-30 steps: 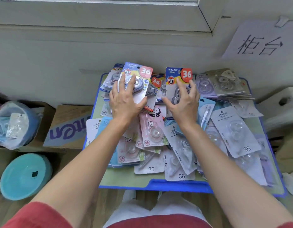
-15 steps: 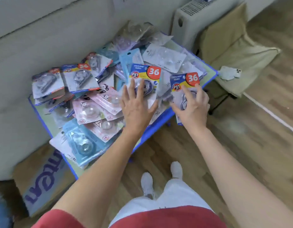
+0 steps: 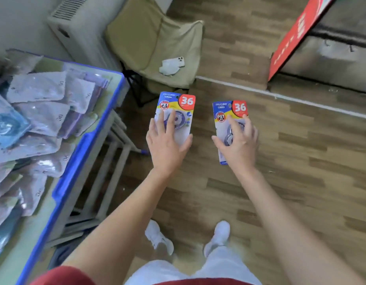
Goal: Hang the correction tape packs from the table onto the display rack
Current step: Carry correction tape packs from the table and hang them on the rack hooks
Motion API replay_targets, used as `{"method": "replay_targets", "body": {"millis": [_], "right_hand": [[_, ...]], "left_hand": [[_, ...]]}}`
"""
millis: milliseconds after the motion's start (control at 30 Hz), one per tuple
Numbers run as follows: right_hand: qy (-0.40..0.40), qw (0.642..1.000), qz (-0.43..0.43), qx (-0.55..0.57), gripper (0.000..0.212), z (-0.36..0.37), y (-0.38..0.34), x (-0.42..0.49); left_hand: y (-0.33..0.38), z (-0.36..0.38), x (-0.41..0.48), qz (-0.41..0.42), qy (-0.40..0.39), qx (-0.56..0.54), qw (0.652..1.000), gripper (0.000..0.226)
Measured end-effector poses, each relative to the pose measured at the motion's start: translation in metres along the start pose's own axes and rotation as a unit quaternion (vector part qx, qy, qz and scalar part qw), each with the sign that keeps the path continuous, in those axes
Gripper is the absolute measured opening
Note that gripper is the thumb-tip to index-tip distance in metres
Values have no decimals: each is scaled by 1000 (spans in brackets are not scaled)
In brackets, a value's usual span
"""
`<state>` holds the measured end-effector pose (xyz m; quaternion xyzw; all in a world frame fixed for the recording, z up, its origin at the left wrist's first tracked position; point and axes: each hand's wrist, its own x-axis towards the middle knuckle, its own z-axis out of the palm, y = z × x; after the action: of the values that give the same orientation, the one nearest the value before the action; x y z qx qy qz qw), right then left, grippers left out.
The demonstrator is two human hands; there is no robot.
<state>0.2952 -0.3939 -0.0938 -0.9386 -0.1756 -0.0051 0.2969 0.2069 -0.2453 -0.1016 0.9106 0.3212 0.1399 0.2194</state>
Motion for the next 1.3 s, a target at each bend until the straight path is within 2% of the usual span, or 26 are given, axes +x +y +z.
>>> {"method": "replay_targets", "body": {"millis": [267,433,867,1100,1300], "right_hand": [[38,998,43,-9,65,-99,144,49],[72,996,56,-9,63,-139,206,93],[144,984,106,-14,62,-212,333,268],[184,977,105,-17,61,-271,414,365],[222,972,77,-24,61,-346,496,463]], "left_hand": [[167,85,4,61,-19,-25,998,75],[243,128,27,94,-24,-32,995,74],[424,238,166,179,-67,-43,981,75],[546,292,242,218,-47,-52,973,76],[671,357,273,195,-17,-72,978,75]]}}
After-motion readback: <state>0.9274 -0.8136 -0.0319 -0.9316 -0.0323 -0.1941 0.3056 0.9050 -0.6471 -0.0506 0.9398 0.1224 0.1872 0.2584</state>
